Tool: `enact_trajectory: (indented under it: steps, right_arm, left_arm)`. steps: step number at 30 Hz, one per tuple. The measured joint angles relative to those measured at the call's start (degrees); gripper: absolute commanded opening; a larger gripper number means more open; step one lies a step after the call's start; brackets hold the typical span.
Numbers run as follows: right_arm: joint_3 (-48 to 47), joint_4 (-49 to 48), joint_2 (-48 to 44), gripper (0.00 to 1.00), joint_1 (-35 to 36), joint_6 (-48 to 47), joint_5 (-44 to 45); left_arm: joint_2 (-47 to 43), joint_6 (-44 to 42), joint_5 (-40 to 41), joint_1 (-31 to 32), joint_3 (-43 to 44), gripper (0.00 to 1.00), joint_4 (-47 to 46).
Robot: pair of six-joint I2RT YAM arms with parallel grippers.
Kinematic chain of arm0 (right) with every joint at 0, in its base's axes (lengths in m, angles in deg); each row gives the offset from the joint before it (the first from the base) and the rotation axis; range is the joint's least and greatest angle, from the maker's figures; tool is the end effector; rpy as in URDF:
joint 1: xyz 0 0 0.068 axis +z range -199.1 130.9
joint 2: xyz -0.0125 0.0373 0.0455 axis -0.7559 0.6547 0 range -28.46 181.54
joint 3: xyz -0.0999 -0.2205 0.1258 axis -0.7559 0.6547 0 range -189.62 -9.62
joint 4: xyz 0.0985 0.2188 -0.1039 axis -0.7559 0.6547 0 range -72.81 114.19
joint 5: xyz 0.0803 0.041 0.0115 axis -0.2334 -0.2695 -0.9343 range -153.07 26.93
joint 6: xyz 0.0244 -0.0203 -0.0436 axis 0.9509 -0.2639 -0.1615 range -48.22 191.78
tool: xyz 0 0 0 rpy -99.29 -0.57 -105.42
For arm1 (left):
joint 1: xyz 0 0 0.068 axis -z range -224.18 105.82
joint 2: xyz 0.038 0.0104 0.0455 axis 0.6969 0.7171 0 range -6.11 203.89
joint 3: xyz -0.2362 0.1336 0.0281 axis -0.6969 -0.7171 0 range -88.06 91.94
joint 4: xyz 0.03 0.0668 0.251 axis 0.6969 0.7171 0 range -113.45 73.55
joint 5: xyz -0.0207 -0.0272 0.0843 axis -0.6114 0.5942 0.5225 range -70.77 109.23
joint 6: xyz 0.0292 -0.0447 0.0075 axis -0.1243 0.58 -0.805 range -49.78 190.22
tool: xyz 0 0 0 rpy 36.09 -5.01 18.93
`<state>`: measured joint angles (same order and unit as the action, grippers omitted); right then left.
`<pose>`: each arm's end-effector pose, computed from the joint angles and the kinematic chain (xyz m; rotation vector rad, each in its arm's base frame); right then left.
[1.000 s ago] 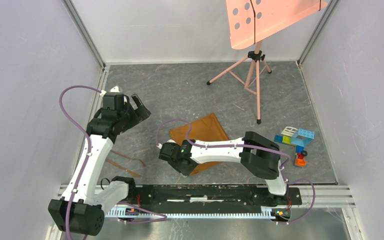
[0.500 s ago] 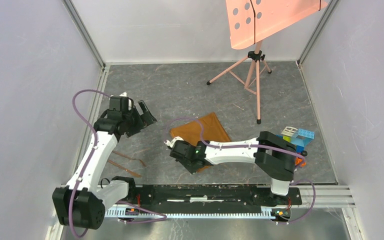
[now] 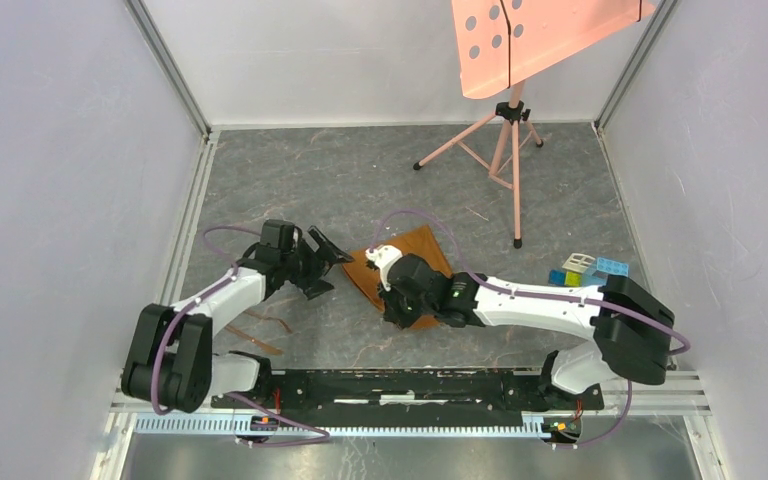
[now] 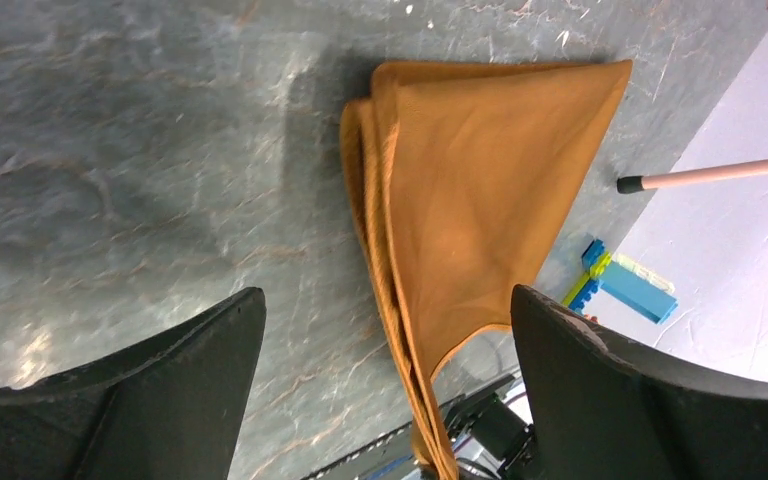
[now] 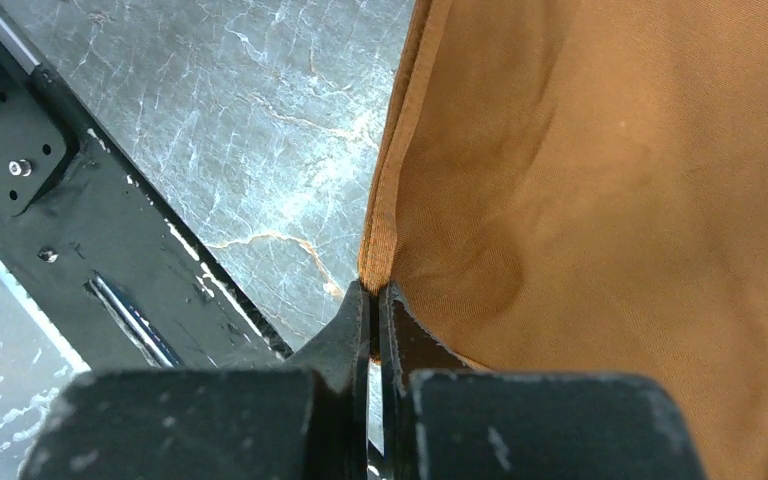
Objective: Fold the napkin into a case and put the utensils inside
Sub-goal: Pick up the lower triangle-folded napkin from the center of the board, then fold the lower triangle-folded napkin at the center of the board.
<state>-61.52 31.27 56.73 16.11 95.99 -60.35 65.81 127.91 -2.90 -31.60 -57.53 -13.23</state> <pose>0.1315 0.2806 0.2116 -0.8557 2.3544 0.6452 0.2196 -0.0627 0.1636 -0.8495 2.5152 -0.9543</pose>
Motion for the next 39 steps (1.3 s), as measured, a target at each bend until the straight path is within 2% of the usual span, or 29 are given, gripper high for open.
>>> enact_trajectory:
  steps: [9, 15, 17, 21, 25, 31, 35, 39]
  right_arm:
    - [6.5, -5.0, -5.4, 0.0, -3.7, 0.1, -4.9]
    - [9.4, -8.3, -7.5, 0.0, -5.2, 0.1, -7.6]
    - [10.5, -9.2, -8.3, 0.0, -5.7, 0.1, -8.4]
    - [12.7, -11.5, -9.4, 0.0, -6.6, 0.1, -10.4]
    - [18.5, -18.7, -10.5, 0.0, -7.9, 1.4, -15.1]
    - [30.1, -36.5, -10.8, 0.0, -10.8, 8.6, -24.6]
    - [34.7, -44.1, -10.8, 0.0, -14.4, 12.2, -29.5]
    - [37.9, -47.6, -11.2, 0.0, -19.1, 13.8, -32.8]
  left_arm:
    - [10.7, 4.1, 5.1, 3.4, 2.6, 0.75, -9.0]
    - [13.8, 5.0, 7.3, 5.0, 2.6, 0.47, -15.2]
    - [14.8, 5.2, 7.4, 5.3, 2.6, 0.33, -16.2]
    - [15.1, 4.6, 9.2, 5.6, 2.8, 0.19, -15.6]
    - [12.4, 1.6, 13.5, 6.7, 5.9, 0.03, -7.1]
    - [11.3, -0.4, 22.2, 13.3, 18.9, 0.02, 14.0]
    - [16.4, 1.9, 30.2, 18.2, 29.0, 0.02, 27.7]
    - [23.3, 6.7, 36.3, 21.8, 39.1, 0.02, 41.1]
